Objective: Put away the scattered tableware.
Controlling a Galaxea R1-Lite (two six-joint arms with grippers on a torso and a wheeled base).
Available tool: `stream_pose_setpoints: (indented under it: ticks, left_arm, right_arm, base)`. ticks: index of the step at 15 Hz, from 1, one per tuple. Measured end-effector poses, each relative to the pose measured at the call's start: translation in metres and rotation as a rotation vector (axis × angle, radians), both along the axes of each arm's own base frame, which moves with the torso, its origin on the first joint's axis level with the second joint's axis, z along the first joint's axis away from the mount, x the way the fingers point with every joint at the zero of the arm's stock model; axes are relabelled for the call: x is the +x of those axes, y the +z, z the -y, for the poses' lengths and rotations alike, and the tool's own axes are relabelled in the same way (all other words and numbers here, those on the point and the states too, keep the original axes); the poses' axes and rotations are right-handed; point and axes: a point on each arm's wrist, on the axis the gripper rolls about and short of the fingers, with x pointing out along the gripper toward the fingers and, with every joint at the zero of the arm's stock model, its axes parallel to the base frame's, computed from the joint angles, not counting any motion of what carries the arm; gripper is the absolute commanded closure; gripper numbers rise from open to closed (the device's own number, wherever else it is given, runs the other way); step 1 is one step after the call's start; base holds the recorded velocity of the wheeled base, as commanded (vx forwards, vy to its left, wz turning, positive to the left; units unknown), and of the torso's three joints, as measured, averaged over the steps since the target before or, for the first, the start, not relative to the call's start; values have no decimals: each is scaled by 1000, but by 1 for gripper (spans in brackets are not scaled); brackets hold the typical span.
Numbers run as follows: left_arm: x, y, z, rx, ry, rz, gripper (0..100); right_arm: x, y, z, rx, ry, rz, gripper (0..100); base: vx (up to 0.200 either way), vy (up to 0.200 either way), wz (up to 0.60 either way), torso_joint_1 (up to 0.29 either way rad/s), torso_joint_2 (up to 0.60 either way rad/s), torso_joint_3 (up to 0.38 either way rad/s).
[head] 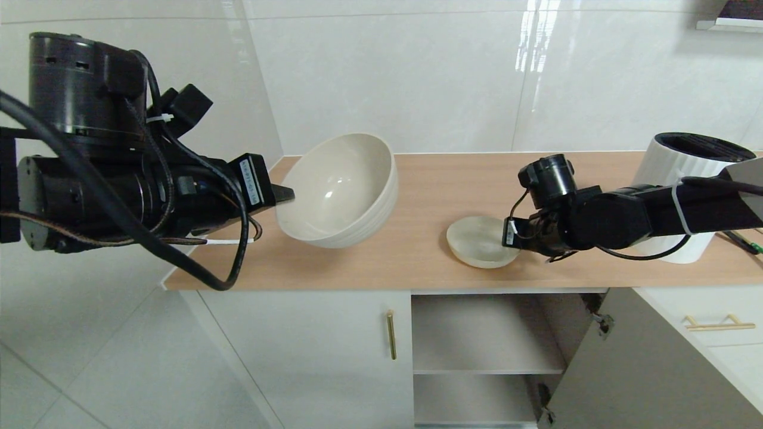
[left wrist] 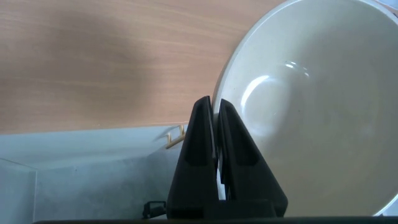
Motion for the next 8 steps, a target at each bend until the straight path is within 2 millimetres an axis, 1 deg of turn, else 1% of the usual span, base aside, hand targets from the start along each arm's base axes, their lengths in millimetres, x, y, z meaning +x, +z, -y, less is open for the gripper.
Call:
stream_pose_setpoints:
  ticks: [2, 6, 8]
  left_arm:
    - [-4, -6, -2, 9, 0, -15, 100]
    - [-18, -16, -8, 26, -3, -41, 100]
    - [-28, -23, -12, 39, -8, -59, 100]
  right_arm:
    - [-13, 15, 4, 41, 41, 9, 100]
    - [-54, 43, 18, 139, 129, 9, 100]
    - [-73, 45, 24, 166, 136, -17, 100]
  base:
    - [0, 0, 0, 0, 0, 0]
    - [0, 0, 0, 0, 0, 0]
    - [0, 0, 0, 0, 0, 0]
